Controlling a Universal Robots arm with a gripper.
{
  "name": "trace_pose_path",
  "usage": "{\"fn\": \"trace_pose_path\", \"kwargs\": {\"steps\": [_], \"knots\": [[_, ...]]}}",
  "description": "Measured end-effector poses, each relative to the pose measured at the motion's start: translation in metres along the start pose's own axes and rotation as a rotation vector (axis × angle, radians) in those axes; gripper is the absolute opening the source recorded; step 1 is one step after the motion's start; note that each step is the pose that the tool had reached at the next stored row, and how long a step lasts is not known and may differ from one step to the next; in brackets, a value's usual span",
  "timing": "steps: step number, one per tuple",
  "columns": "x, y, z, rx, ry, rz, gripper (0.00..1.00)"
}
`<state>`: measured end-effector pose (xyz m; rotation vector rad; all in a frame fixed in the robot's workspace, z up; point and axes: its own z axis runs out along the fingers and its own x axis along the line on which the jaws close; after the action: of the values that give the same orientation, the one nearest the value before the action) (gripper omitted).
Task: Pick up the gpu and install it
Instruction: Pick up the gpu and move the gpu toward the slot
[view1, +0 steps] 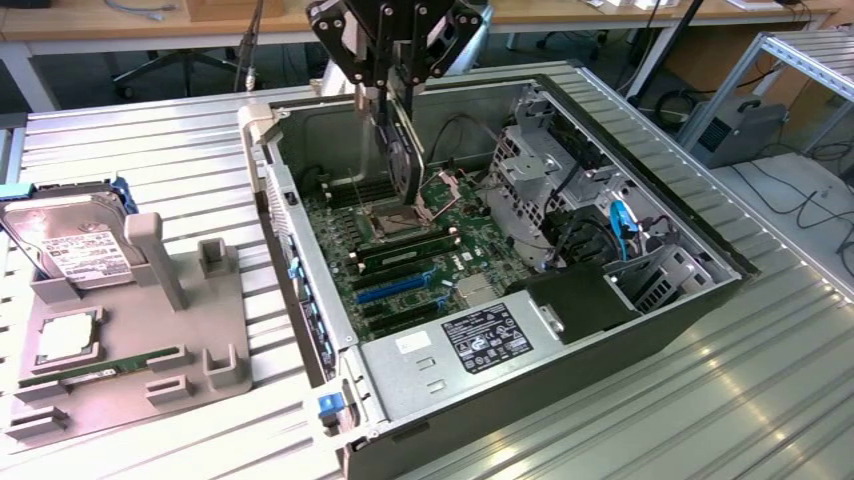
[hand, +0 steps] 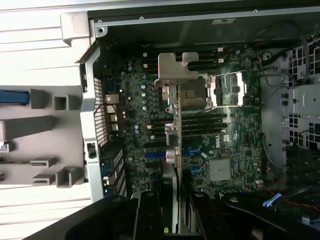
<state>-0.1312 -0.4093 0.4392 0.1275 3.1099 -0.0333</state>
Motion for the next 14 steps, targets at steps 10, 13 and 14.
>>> {"fn": "trace_pose_path", "kwargs": {"steps": [10,13,14], "knots": [[-0.014,0.0012,0.0035,-0.0001,-0.0001,0.000,0.27],[-0.017,0.0015,0.0058,0.0000,0.0000,0.000,0.27],[-0.018,0.0016,0.0065,0.0000,0.0000,0.000,0.27]]}}
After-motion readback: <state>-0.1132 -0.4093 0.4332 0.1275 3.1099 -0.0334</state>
